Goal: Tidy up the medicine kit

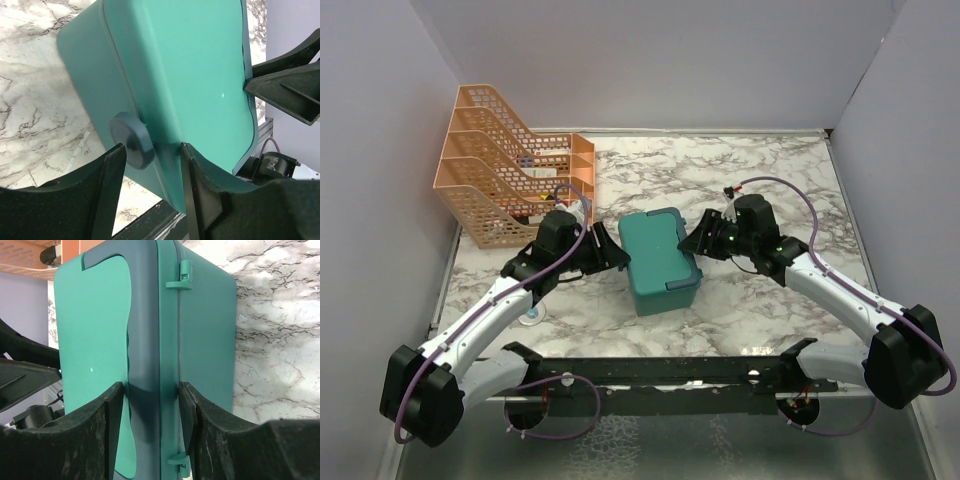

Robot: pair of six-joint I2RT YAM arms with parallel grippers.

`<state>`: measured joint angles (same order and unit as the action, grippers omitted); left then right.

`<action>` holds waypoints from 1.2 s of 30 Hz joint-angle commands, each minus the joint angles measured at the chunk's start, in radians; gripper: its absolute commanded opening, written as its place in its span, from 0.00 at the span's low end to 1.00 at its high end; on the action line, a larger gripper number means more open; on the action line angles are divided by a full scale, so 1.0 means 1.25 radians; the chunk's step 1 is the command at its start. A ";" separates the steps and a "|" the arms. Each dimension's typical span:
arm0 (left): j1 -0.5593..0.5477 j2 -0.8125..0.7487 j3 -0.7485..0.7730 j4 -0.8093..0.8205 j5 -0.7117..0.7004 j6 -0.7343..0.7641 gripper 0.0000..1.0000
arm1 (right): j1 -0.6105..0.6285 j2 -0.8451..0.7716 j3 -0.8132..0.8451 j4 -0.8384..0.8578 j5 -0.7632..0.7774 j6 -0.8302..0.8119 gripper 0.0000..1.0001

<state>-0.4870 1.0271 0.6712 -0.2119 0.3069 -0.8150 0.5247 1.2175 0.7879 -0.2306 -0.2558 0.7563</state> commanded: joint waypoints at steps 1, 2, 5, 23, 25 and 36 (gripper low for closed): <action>-0.001 -0.009 0.005 -0.078 -0.018 0.027 0.48 | 0.011 0.033 -0.033 -0.057 0.048 -0.007 0.46; -0.001 -0.008 0.005 -0.077 -0.017 0.027 0.47 | 0.011 0.034 -0.035 -0.057 0.048 -0.007 0.46; -0.001 -0.007 0.006 -0.077 -0.014 0.026 0.44 | 0.011 0.036 -0.036 -0.057 0.048 -0.006 0.46; -0.001 0.001 -0.002 -0.023 0.045 -0.007 0.29 | 0.011 0.033 -0.037 -0.065 0.054 -0.004 0.46; -0.001 0.006 -0.003 -0.016 0.051 -0.010 0.25 | 0.011 0.034 -0.037 -0.064 0.054 -0.004 0.46; -0.001 0.025 -0.009 0.011 0.068 -0.025 0.20 | 0.011 0.040 -0.034 -0.068 0.057 -0.002 0.45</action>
<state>-0.4843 1.0458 0.6727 -0.2218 0.3462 -0.8284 0.5247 1.2179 0.7868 -0.2302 -0.2516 0.7662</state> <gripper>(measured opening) 0.204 0.462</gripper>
